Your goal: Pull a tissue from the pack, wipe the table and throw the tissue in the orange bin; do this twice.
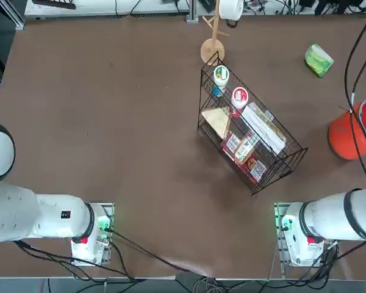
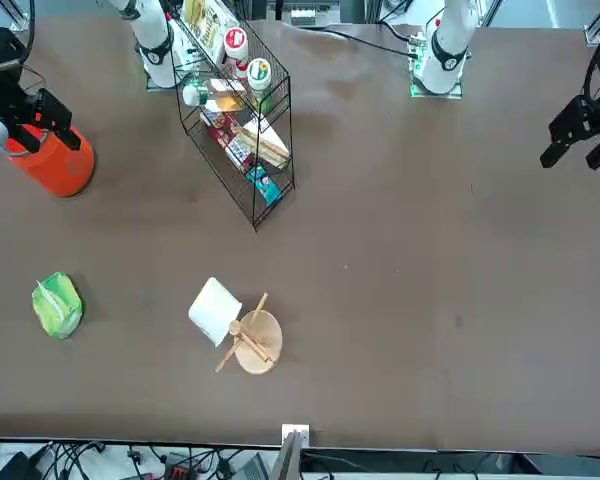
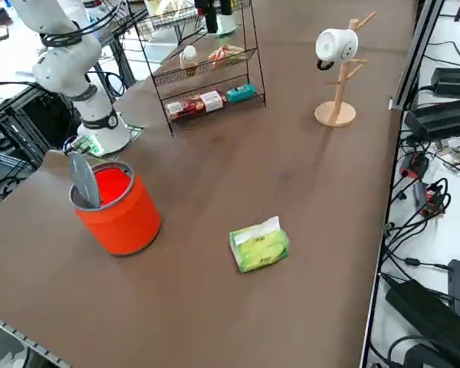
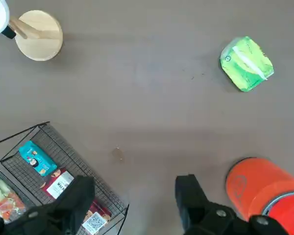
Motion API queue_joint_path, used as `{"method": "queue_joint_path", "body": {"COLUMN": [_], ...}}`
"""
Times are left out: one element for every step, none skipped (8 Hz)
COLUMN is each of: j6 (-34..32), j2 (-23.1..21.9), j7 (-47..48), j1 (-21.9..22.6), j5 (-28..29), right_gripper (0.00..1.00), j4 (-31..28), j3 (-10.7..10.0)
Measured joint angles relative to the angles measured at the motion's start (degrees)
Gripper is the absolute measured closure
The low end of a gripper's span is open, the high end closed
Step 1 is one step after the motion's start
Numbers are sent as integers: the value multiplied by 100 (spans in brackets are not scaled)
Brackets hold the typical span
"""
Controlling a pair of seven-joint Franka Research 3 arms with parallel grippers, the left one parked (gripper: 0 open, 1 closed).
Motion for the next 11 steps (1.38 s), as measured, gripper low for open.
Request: {"method": "queue_joint_path", "body": {"j6": [0,5,57,226,473,816,1251,1667,2065,2476,2867], "j2": [17,58,164,384,684,1027,1379,1698,2013,2337,2652], "j7": [-4,-7,-39,-239,-594,-1087,-1715,-2348,-2859,-3354,-3854], "j1": [0,1,1,0,-31,-176,-447,-734,-947,-1078,-1182], "j5": [-30,-155,-411,-724,-1006,-1181,-1229,-1230,-1230,-1231,-1235], "right_gripper": [0,0,0,0,0,0,0,0,0,0,0], "j4": [0,-2,-13,-40,-66,-80,-84,-88,-95,-100,-102], "j3": [0,2,4,3,-2,-10,-21,-34,-39,-40,-40]}}
